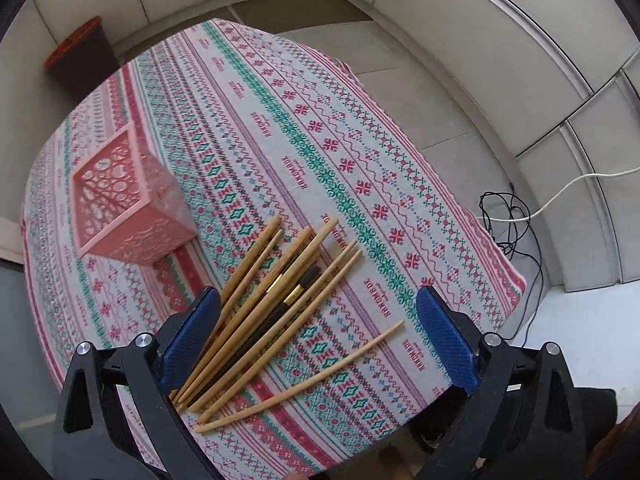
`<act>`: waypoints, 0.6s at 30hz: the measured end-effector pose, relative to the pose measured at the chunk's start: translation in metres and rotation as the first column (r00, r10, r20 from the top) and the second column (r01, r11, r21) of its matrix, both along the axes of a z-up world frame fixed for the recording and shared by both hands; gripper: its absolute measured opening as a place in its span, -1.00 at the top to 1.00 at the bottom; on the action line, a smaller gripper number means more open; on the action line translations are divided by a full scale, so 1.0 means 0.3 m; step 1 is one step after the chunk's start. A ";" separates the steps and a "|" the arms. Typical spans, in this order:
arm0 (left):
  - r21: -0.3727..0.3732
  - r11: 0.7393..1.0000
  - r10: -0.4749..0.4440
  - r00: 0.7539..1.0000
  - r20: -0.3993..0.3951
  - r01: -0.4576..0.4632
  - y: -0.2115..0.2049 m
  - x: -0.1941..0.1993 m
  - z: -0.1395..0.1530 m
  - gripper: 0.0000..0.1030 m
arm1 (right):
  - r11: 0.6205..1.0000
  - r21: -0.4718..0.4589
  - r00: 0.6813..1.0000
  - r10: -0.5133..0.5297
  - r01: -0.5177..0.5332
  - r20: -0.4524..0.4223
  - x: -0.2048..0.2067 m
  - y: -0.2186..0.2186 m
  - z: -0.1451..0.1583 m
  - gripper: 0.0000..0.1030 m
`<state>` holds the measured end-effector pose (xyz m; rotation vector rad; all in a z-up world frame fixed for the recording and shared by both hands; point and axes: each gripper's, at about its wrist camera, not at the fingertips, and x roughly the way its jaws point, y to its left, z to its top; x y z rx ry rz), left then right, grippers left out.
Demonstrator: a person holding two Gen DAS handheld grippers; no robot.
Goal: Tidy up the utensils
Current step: 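Grasp a wooden chopstick with the left gripper while the right gripper grasps another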
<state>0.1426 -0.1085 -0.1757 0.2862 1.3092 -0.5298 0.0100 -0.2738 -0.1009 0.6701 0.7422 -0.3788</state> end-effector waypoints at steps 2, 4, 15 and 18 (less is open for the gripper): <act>0.020 1.000 -0.004 1.000 -0.031 0.005 -0.031 0.068 -0.020 -0.52 | 0.997 0.077 1.000 0.018 -0.018 -0.011 0.015 -0.022 -0.030 -0.87; 0.079 0.997 -0.014 0.999 -0.040 0.017 -0.056 0.118 -0.053 -0.20 | 0.991 0.128 0.999 0.032 -0.029 -0.025 0.027 -0.034 -0.048 -0.87; 0.222 0.974 -0.019 0.996 -0.083 0.037 -0.033 0.230 -0.204 0.51 | 0.985 0.153 0.994 0.085 -0.074 -0.066 0.082 -0.020 -0.081 -0.87; 0.226 0.974 -0.014 0.995 -0.096 0.035 -0.017 0.249 -0.228 0.55 | 0.986 0.155 0.993 0.082 -0.069 -0.083 0.091 -0.023 -0.096 -0.87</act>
